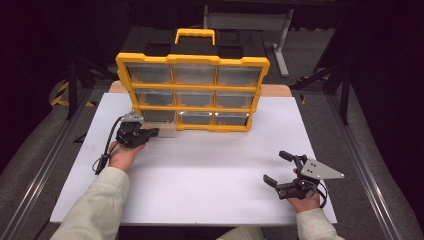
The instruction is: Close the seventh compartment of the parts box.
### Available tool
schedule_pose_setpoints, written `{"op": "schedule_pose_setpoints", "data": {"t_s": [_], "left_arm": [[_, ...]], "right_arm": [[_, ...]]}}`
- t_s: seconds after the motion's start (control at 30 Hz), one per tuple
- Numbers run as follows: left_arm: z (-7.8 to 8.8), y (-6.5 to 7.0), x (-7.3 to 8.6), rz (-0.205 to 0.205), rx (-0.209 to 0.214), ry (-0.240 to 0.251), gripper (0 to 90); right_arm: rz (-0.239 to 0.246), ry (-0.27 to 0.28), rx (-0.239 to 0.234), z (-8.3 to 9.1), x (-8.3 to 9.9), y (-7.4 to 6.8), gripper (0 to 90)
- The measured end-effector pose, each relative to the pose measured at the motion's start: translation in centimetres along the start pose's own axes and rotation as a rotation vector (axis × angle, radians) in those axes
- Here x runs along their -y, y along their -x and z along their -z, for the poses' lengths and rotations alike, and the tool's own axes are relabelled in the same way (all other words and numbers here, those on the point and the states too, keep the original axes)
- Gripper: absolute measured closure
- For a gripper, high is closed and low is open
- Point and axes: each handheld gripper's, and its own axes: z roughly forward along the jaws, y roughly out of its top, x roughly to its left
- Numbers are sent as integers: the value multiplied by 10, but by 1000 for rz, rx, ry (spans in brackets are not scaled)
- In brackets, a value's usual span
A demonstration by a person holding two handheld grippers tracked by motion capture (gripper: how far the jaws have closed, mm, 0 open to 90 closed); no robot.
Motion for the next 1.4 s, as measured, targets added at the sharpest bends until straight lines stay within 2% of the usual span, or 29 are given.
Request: {"op": "schedule_pose_setpoints", "data": {"t_s": [0.27, 0.37, 0.47, 0.67, 0.8, 1.0, 1.2, 1.4], "left_arm": [[-4, -5, -7, 11, -12, 6, 894], [-5, -8, -9, 9, -28, 10, 894], [-7, -10, -10, 20, -39, 24, 894], [-10, -13, -9, 51, -32, 52, 894], [-14, -14, -8, 77, -47, 79, 894], [-20, -14, -9, 106, -99, 119, 894], [-23, -12, -9, 149, -136, 125, 893], [-23, -13, -10, 174, -168, 140, 894]], "right_arm": [[-3, -5, -2, -1, 1, 1, 13], [-3, -6, -3, -1, 1, 1, 13], [-5, -5, -5, -1, 1, 1, 13], [-6, -5, -12, -1, 1, 1, 15], [-8, -6, -13, -2, 1, 2, 16], [-8, -7, -15, -2, 2, 2, 16], [-9, -5, -15, -2, 2, 2, 17], [-8, -4, -15, -2, 2, 2, 17]]}}
